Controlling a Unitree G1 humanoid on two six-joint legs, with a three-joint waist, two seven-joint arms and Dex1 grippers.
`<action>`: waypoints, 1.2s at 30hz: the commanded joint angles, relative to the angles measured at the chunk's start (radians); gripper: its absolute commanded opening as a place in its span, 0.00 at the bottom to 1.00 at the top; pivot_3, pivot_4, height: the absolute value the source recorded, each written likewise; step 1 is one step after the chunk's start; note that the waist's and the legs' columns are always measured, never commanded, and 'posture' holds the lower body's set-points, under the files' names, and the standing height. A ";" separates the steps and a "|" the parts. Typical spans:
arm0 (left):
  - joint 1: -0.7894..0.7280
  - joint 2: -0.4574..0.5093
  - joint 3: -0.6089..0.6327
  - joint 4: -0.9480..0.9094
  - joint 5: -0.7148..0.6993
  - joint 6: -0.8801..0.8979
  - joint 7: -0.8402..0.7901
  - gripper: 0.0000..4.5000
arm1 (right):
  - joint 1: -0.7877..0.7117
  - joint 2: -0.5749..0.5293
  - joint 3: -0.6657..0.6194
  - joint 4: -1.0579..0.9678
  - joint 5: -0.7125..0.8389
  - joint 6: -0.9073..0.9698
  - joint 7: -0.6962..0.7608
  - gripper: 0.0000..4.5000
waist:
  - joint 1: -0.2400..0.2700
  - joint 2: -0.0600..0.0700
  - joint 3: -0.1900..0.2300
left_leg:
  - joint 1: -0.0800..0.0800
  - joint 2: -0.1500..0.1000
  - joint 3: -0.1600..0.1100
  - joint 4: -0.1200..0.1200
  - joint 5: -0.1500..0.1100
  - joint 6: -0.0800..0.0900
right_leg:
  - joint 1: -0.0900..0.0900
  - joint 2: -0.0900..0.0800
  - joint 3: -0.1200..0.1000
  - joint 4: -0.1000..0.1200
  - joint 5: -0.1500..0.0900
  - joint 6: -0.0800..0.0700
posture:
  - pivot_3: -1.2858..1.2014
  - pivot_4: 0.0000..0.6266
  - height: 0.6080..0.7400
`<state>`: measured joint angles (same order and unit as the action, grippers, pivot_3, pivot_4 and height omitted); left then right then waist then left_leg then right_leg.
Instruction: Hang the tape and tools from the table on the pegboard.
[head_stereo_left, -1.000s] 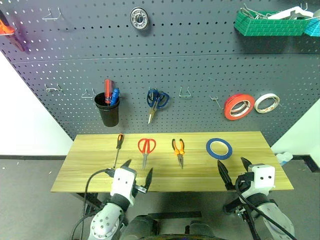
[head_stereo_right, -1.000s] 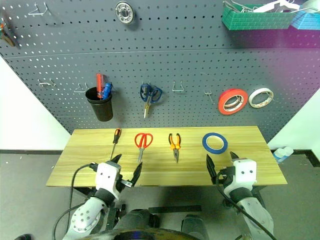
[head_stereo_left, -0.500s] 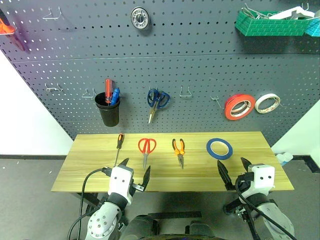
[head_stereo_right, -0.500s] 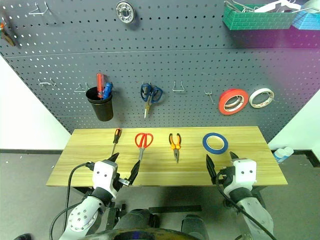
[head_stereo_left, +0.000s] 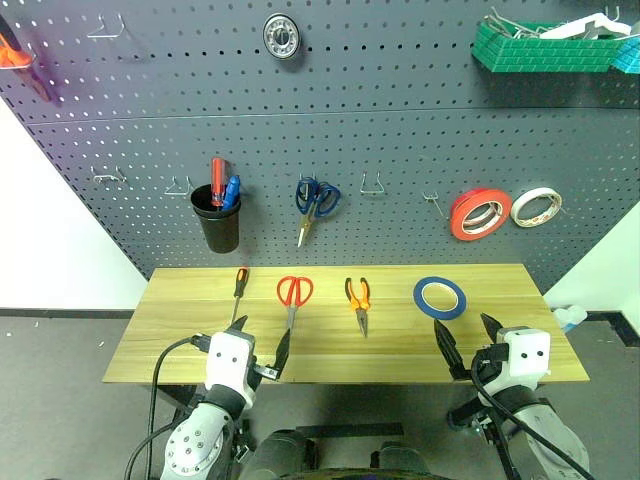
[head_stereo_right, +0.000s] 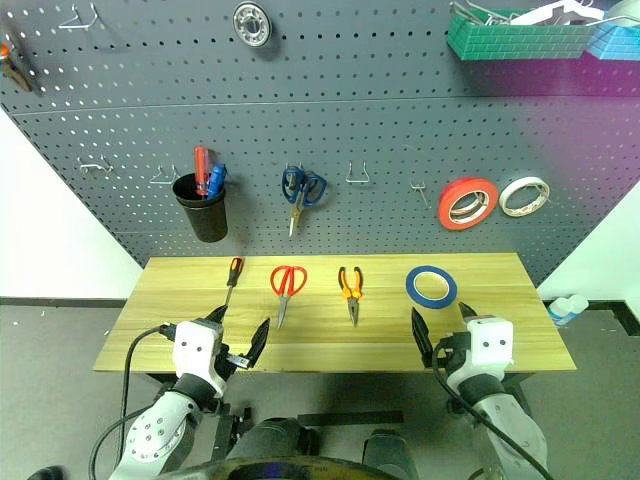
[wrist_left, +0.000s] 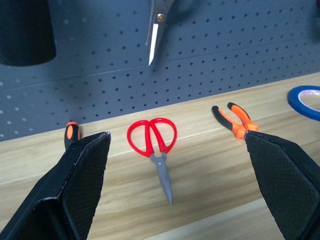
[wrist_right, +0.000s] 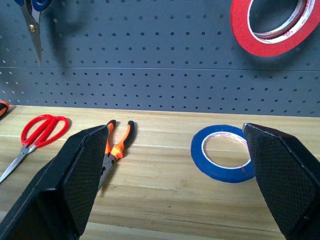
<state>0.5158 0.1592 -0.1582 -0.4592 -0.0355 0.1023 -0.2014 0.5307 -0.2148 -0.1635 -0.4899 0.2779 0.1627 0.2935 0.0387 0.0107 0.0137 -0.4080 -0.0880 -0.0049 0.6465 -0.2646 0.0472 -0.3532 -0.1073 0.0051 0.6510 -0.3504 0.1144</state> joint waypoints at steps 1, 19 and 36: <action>-0.009 -0.002 -0.004 0.006 -0.019 -0.027 -0.017 1.00 | -0.009 0.001 0.002 -0.054 0.008 -0.006 -0.001 1.00 | 0.000 0.000 0.000 | 0.000 0.000 0.000 0.000 0.000 0.000 | 0.000 0.000 0.000 0.000 0.000 0.000 | 0.50 0.00 0.87; -0.389 0.400 0.346 0.247 -0.458 0.181 -0.566 1.00 | -0.019 -0.001 0.011 -0.060 0.007 -0.004 -0.001 1.00 | -0.026 -0.002 -0.001 | 0.002 -0.001 -0.004 0.000 0.000 -0.005 | -0.004 0.004 0.002 0.007 0.002 -0.002 | 0.50 0.00 0.87; -0.565 0.521 0.319 0.428 -0.555 0.253 -0.935 1.00 | -0.044 -0.010 0.010 -0.071 0.009 0.003 0.000 1.00 | -0.026 0.000 -0.001 | 0.004 0.000 -0.003 0.000 0.001 -0.005 | -0.003 0.004 0.004 0.009 0.001 -0.005 | 0.50 0.00 0.87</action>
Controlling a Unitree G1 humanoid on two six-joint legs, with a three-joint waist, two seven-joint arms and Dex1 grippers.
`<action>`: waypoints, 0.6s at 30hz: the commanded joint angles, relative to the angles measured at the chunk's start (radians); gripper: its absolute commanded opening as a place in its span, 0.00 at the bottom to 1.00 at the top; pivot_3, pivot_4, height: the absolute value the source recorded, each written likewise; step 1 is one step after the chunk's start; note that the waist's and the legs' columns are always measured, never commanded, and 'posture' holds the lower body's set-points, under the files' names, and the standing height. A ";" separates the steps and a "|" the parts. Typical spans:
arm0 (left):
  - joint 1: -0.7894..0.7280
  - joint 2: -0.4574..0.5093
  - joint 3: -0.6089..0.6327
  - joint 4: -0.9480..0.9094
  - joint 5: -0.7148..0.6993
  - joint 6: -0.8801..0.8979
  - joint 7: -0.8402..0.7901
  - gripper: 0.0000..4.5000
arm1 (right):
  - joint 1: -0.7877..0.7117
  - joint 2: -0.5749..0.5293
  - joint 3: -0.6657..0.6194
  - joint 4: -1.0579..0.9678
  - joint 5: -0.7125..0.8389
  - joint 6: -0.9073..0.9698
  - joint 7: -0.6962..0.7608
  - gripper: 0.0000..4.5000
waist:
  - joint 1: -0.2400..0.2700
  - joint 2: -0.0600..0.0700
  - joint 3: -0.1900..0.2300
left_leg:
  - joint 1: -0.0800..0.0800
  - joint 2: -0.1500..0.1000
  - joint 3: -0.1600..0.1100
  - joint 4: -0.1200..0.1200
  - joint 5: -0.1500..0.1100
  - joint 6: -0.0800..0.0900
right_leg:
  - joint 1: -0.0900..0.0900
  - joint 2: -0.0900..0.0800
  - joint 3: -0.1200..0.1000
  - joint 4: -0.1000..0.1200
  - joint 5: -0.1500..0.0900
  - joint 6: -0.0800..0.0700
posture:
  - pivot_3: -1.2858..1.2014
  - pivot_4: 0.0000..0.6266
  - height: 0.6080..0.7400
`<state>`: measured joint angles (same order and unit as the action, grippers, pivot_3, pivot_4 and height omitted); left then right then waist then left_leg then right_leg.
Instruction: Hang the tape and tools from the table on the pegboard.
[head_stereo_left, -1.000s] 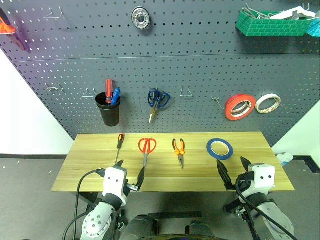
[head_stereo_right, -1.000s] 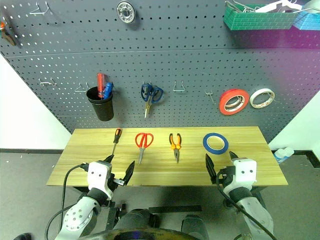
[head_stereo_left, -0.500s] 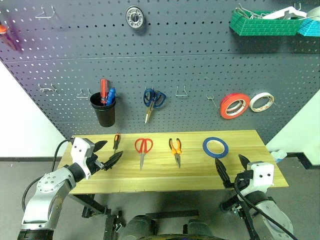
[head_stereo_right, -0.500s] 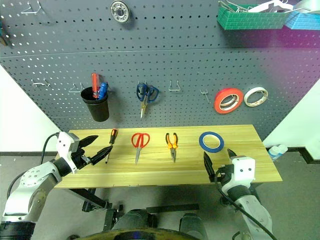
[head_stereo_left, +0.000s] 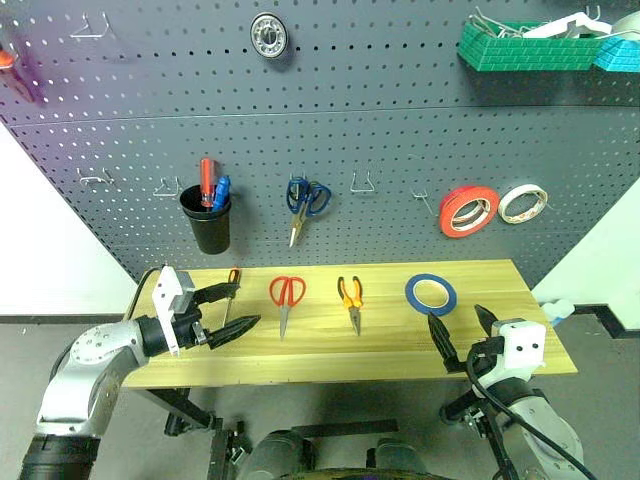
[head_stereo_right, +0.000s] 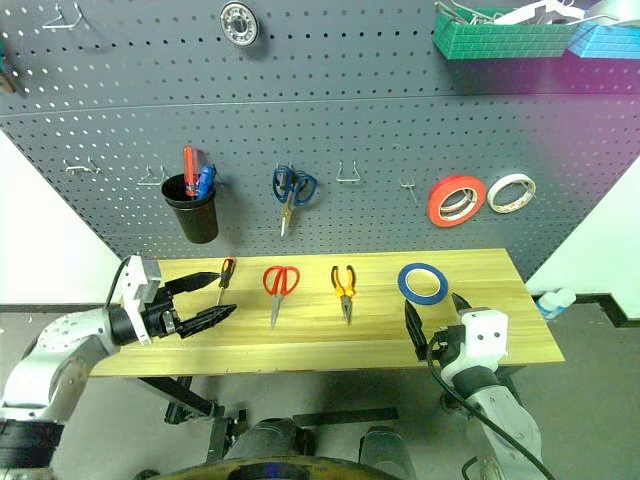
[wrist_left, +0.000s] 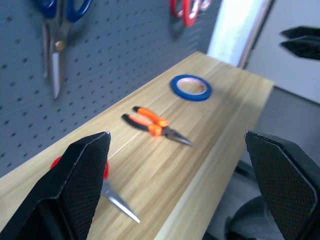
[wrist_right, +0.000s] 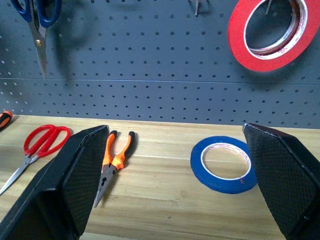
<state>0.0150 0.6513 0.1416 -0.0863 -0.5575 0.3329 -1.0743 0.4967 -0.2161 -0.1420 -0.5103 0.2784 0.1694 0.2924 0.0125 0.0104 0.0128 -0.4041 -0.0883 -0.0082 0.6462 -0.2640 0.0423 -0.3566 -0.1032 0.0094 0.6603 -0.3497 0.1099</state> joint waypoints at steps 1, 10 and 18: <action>-0.083 0.035 0.013 0.076 -0.028 0.015 -0.084 1.00 | -0.009 -0.008 -0.013 -0.054 0.013 0.000 0.001 1.00 | 0.000 0.000 0.000 | 0.000 0.000 0.000 0.000 0.000 0.000 | 0.000 0.000 0.000 0.000 0.000 0.000 | 0.50 0.00 0.87; -0.205 0.007 -0.024 0.211 0.014 -0.029 -0.151 1.00 | 0.023 -0.022 0.022 -0.124 0.005 0.030 0.016 1.00 | -0.002 -0.001 0.001 | 0.000 0.000 0.000 0.000 0.000 0.000 | -0.001 0.000 0.001 0.001 0.000 0.001 | 0.50 0.00 0.87; -0.220 -0.009 -0.024 0.192 0.030 -0.033 -0.143 1.00 | -0.728 -0.117 0.098 0.578 -0.133 0.161 0.029 1.00 | -0.056 -0.002 0.020 | 0.015 -0.005 -0.009 0.000 0.001 -0.001 | 0.014 0.001 -0.002 -0.017 0.025 -0.002 | 0.50 0.02 0.87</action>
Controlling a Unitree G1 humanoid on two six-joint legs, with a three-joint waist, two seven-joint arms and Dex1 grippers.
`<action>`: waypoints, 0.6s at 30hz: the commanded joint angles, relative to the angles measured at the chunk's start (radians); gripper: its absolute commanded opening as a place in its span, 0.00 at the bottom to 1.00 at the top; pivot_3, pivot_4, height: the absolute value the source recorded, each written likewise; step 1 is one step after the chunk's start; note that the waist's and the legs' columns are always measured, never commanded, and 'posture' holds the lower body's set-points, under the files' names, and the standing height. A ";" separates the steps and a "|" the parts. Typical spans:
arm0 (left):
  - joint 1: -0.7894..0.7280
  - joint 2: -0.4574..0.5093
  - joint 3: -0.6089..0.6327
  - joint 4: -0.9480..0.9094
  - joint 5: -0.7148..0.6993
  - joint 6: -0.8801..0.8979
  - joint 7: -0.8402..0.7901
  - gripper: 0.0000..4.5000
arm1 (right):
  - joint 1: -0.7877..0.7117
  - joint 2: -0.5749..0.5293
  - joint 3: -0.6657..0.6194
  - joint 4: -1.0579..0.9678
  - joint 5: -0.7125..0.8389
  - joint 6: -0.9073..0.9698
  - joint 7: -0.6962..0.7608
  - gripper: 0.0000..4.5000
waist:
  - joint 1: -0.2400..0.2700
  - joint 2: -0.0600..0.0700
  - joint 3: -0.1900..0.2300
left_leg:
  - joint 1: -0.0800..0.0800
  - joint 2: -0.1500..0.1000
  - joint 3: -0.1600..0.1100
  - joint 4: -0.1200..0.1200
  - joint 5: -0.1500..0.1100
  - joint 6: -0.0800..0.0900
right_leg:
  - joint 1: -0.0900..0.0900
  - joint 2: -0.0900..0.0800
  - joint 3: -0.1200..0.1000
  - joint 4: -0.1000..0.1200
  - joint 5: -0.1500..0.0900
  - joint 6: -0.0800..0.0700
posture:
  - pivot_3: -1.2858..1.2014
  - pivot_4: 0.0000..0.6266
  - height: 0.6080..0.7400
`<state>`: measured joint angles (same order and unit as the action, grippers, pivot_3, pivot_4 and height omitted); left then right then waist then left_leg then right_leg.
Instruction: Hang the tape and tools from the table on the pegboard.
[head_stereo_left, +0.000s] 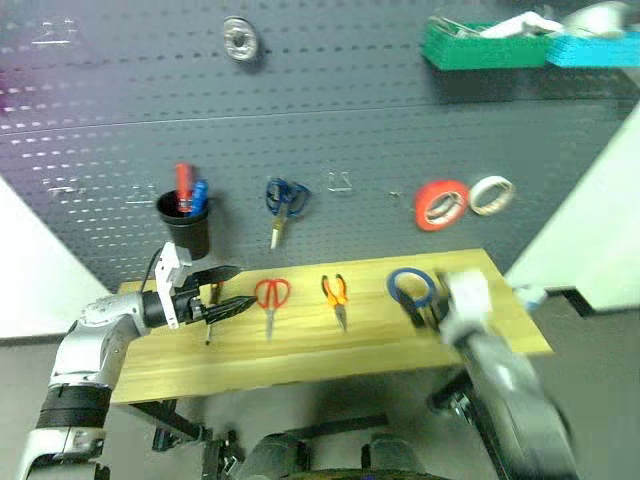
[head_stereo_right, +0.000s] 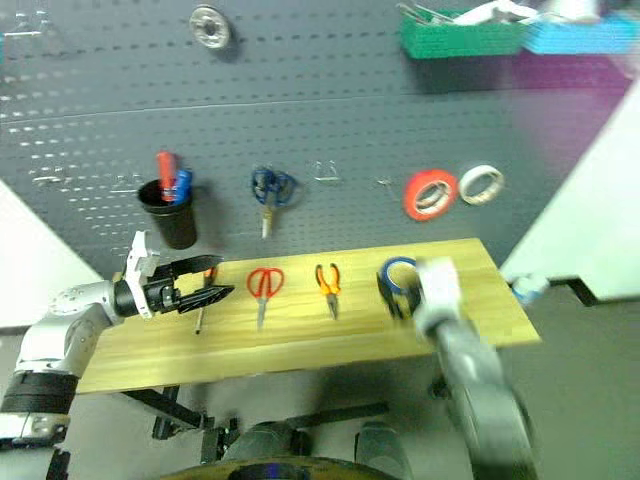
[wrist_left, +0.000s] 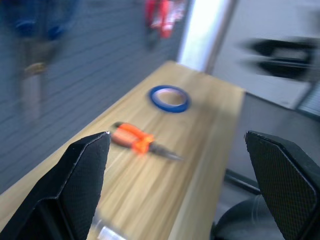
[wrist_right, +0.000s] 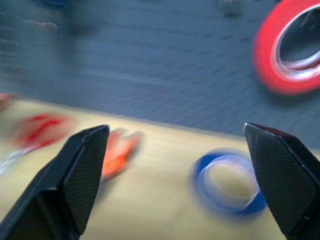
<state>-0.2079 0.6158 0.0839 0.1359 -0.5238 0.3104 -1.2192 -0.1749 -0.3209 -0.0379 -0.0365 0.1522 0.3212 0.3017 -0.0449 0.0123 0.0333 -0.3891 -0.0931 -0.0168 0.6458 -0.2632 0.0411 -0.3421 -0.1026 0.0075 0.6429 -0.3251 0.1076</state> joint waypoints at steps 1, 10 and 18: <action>0.005 0.028 0.034 -0.038 -0.005 -0.007 0.005 1.00 | -0.080 -0.014 -0.008 0.132 -0.009 0.008 0.021 1.00 | 0.007 -0.008 -0.002 | 0.001 0.001 -0.003 0.000 0.000 0.000 | -0.003 0.000 -0.002 -0.001 0.000 0.000 | 0.50 0.03 0.87; 0.045 0.020 0.037 -0.093 -0.021 0.022 0.031 1.00 | -0.119 -0.031 0.013 0.194 -0.037 -0.029 0.062 1.00 | 0.020 -0.006 0.007 | -0.022 0.001 -0.011 0.000 0.004 -0.008 | -0.037 0.007 0.007 0.020 -0.002 0.001 | 0.50 0.10 0.87; 0.052 0.021 0.042 -0.105 -0.022 0.025 0.041 1.00 | -0.136 -0.103 0.037 0.241 -0.048 -0.064 0.183 1.00 | 0.014 -0.001 0.031 | -0.017 0.002 -0.011 0.002 0.003 -0.005 | -0.028 0.007 0.007 0.013 -0.003 0.000 | 0.50 0.15 0.87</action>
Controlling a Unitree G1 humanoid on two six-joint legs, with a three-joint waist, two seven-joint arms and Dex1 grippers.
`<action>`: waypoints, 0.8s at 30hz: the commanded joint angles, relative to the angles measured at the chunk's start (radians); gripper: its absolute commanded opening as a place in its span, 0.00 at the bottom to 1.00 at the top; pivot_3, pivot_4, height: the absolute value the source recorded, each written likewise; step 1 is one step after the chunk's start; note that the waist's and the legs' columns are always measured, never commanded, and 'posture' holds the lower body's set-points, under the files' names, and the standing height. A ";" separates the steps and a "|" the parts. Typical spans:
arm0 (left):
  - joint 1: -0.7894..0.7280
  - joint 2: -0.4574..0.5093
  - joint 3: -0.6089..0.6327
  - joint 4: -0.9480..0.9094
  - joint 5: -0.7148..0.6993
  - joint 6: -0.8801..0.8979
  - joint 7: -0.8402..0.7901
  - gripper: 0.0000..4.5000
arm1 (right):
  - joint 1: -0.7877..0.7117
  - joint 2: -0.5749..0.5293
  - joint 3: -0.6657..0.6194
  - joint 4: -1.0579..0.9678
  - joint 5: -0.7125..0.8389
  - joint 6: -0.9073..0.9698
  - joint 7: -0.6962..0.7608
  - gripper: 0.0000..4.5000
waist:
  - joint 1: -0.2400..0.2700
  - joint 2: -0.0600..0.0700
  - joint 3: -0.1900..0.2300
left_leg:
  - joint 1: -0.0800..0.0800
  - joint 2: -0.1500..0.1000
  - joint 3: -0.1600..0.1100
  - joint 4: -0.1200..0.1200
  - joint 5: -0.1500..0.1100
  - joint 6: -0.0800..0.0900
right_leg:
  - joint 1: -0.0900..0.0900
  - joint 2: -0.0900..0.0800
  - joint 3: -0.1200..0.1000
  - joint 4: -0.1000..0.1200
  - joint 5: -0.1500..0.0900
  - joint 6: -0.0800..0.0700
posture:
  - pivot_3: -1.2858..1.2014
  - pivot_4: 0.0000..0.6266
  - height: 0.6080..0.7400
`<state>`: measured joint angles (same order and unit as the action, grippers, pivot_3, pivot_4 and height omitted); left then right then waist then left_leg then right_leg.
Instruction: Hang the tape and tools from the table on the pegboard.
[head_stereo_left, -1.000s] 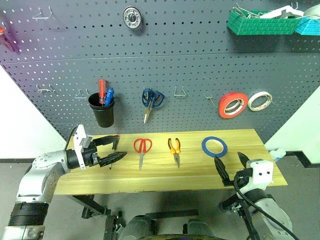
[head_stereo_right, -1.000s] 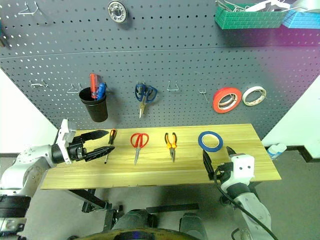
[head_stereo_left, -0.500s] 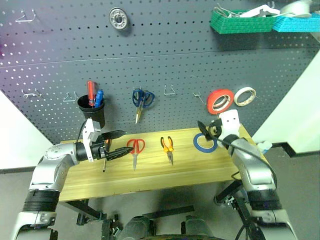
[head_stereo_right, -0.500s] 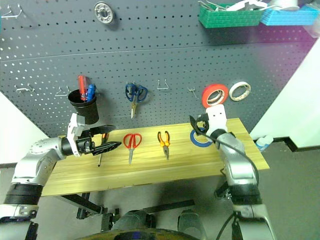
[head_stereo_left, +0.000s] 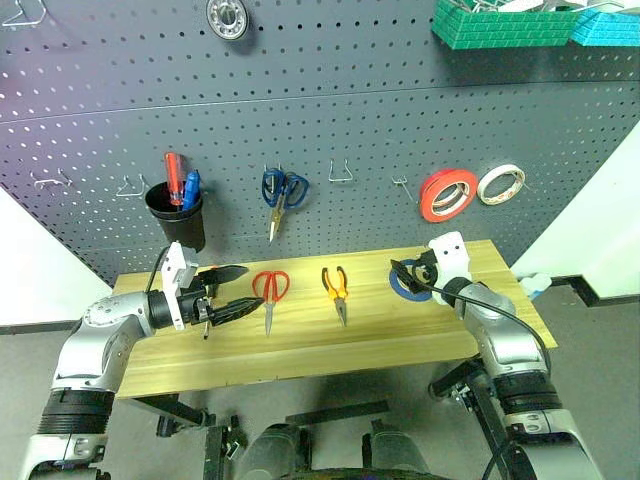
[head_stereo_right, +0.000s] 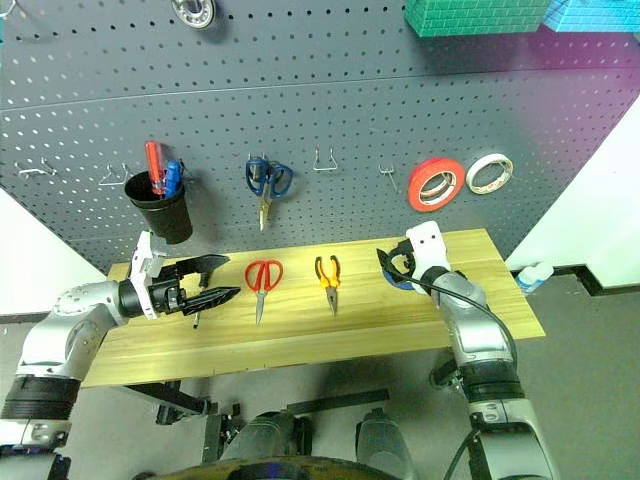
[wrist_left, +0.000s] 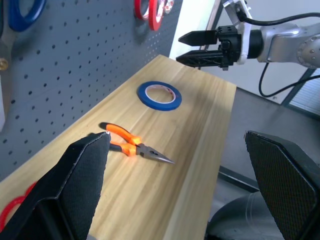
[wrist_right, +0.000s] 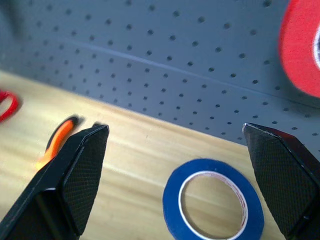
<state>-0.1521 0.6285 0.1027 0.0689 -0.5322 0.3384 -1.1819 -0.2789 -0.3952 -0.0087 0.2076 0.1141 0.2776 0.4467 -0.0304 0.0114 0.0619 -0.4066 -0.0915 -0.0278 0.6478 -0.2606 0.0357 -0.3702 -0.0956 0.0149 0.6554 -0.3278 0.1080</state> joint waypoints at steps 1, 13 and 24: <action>-0.003 0.008 0.024 -0.040 -0.014 -0.001 0.007 1.00 | -0.030 -0.047 0.028 0.003 -0.026 -0.030 0.066 1.00 | -0.001 -0.001 0.006 | 0.000 0.000 0.000 0.000 0.000 0.000 | 0.000 0.000 0.000 0.001 0.000 0.000 | 0.50 0.15 0.87; 0.047 0.024 0.045 -0.113 -0.030 0.030 0.032 1.00 | -0.041 -0.111 0.093 0.056 -0.091 -0.012 0.161 1.00 | -0.012 -0.005 0.066 | -0.001 0.001 0.000 -0.001 0.001 0.000 | -0.003 0.000 0.000 0.002 0.000 0.000 | 0.50 0.27 0.87; 0.072 -0.007 0.028 -0.174 -0.046 0.061 0.071 1.00 | -0.095 -0.147 0.111 0.179 -0.145 -0.082 0.197 1.00 | -0.012 -0.008 0.094 | -0.001 0.001 0.000 -0.001 0.001 0.000 | -0.003 0.000 -0.001 0.002 0.000 0.000 | 0.50 0.30 0.87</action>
<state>-0.0884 0.6199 0.1221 -0.0670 -0.5609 0.3991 -1.1162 -0.3631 -0.5404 0.0972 0.3931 -0.0251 0.2111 0.6398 -0.0423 0.0039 0.1560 -0.4074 -0.0903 -0.0278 0.6466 -0.2597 0.0360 -0.3730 -0.0956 0.0143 0.6573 -0.3276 0.1083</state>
